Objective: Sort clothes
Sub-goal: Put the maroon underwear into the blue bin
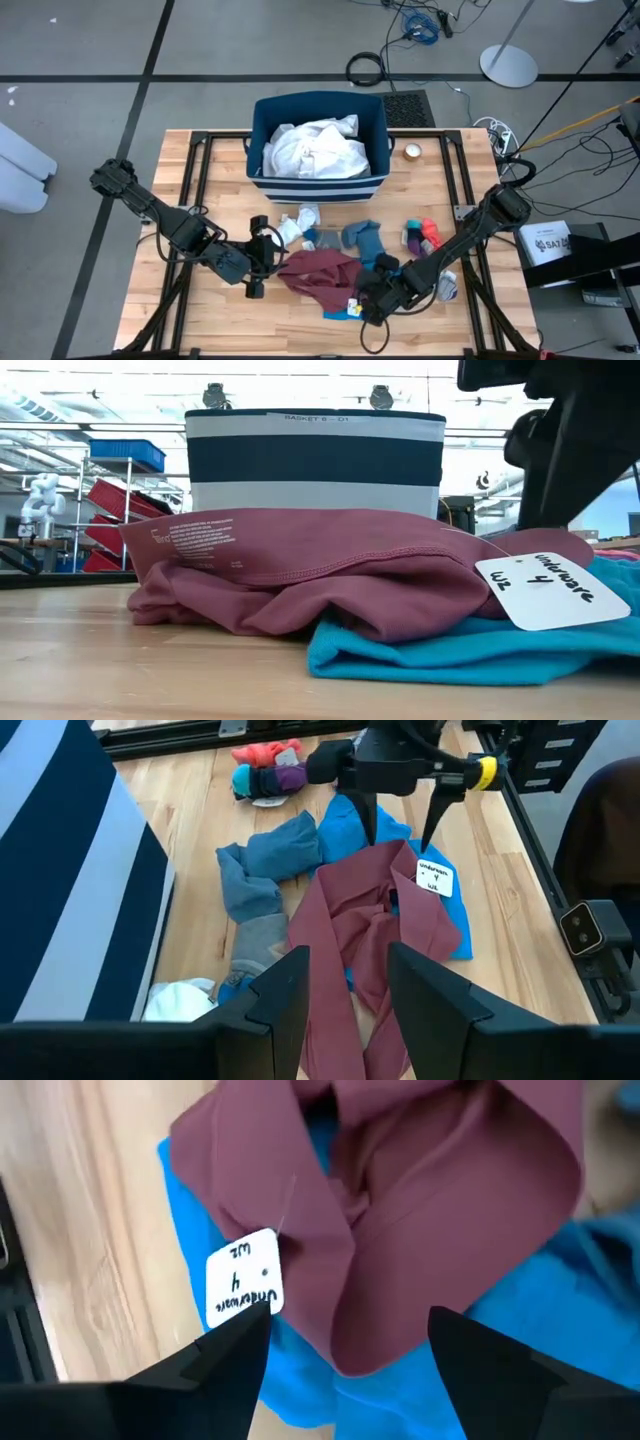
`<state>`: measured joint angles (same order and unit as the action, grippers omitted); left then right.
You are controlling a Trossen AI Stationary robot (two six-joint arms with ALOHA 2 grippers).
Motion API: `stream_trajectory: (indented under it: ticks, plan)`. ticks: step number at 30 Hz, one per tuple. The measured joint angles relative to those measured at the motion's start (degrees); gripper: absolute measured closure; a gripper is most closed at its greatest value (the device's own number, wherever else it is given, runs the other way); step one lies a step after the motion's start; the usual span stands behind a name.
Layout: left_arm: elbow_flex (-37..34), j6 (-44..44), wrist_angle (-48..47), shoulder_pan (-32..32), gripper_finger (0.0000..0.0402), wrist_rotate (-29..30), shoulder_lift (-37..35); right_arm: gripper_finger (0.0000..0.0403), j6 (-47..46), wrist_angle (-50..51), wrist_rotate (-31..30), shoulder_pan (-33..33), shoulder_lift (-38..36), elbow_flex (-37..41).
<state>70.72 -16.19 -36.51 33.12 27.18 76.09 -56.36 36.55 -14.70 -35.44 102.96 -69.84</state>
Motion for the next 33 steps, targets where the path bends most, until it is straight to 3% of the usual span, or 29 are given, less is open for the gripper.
stream_trajectory:
  ticks: [10, 20, 26, 33]
  plan:
    - [0.00, -0.02, 0.01, 0.00, 0.0256, 0.00, 0.00, 0.0144, -13.78, 0.09, 3.93, 1.01, 0.00, 0.00]
    - [0.00, -0.02, 0.01, 0.00, 0.0256, 0.00, 0.00, 0.0145, -14.10, 0.83, 4.05, 2.45, 0.06, 1.12]
    - [0.00, 0.00, 0.01, 0.00, 0.0256, 0.01, 0.00, 0.0145, -13.70, -6.49, 4.41, 2.49, 0.11, 5.28]
    - [0.00, 0.01, 0.01, 0.00, 0.0256, 0.02, 0.00, 0.0145, -10.72, -8.23, 3.52, 2.51, 0.13, 5.02]
